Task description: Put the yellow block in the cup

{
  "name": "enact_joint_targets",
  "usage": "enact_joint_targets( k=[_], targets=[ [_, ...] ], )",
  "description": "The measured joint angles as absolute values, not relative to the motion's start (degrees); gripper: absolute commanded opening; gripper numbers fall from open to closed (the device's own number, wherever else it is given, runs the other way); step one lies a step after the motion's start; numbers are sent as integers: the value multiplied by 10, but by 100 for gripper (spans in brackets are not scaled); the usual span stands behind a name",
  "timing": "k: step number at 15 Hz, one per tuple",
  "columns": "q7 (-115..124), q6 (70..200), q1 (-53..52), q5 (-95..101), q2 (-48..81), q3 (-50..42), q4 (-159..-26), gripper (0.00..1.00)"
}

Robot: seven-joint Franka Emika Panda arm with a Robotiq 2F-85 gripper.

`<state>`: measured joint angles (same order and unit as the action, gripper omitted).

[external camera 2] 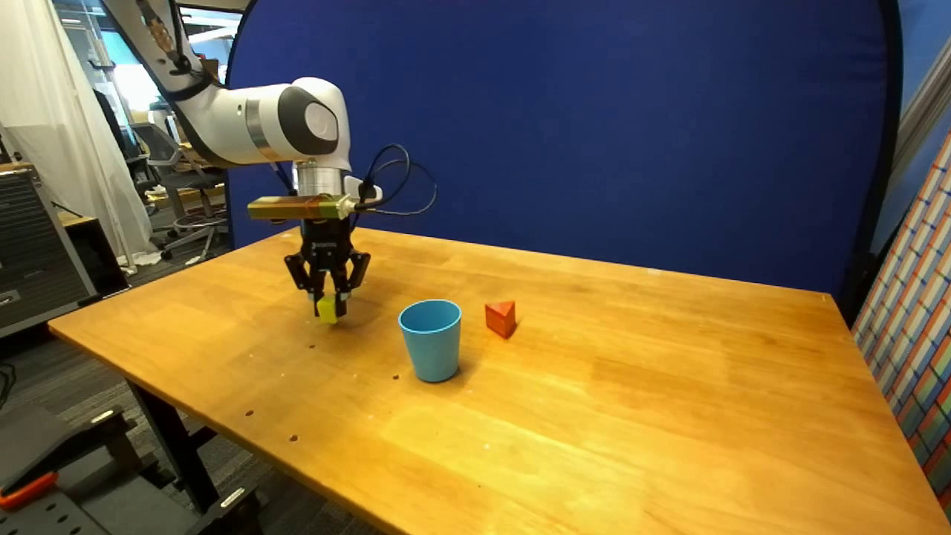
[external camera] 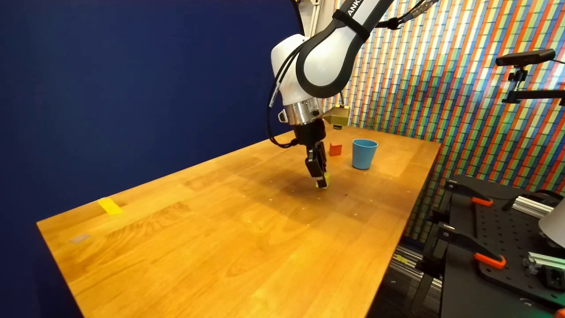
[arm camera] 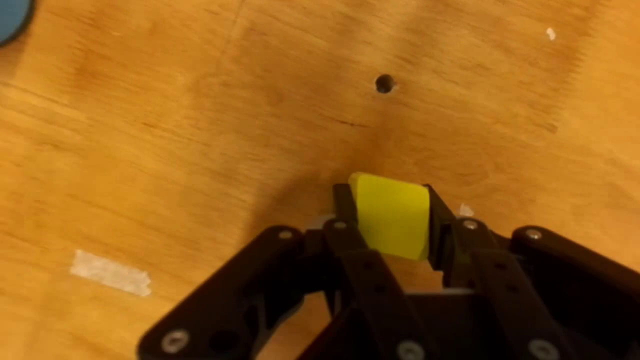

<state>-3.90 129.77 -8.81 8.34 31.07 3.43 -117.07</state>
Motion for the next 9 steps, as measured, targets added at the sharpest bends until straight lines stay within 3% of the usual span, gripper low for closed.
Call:
enact_joint_targets(
  k=[9],
  targets=[
    [35,1310,-28,83,194,-41,-1214,9]
  ],
)
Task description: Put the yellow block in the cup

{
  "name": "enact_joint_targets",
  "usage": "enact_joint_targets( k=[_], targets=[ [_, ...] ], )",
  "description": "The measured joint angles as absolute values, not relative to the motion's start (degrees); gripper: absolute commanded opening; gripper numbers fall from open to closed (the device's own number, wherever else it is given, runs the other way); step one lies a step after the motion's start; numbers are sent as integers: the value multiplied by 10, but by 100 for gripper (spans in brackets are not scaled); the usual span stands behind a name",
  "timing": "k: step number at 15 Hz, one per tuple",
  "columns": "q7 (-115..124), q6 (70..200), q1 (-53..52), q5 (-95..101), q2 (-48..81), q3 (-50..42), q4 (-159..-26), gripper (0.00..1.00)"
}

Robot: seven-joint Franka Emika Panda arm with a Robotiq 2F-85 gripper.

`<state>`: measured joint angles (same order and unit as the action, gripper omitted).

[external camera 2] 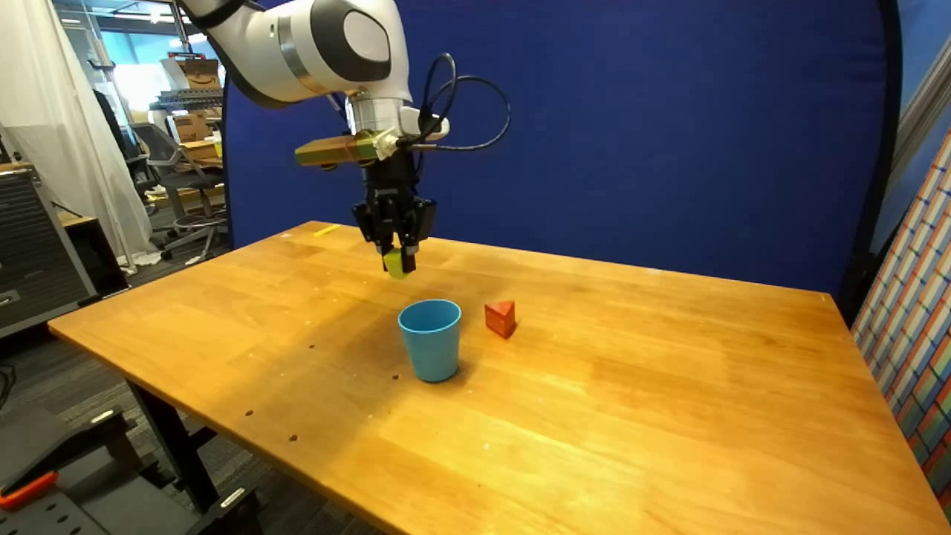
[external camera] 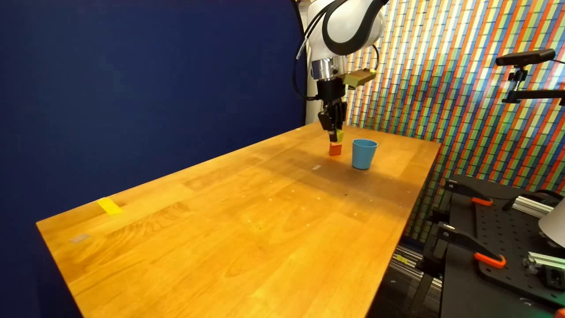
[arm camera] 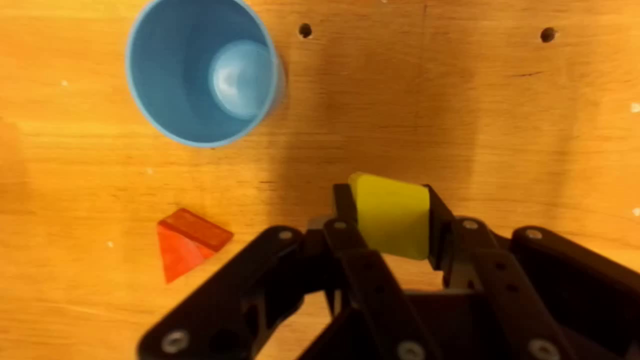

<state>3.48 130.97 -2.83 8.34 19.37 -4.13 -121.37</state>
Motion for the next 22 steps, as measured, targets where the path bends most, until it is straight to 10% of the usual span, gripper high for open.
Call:
enact_joint_targets(
  k=[10,11,17,22],
  targets=[
    [135,1311,23,72,137,-71,-1286,9],
    [146,1312,24,72,133,-73,-1293,59],
    [177,1316,28,65,124,-75,-1311,98],
    [160,1328,31,42,116,-74,-1313,100]
  ],
)
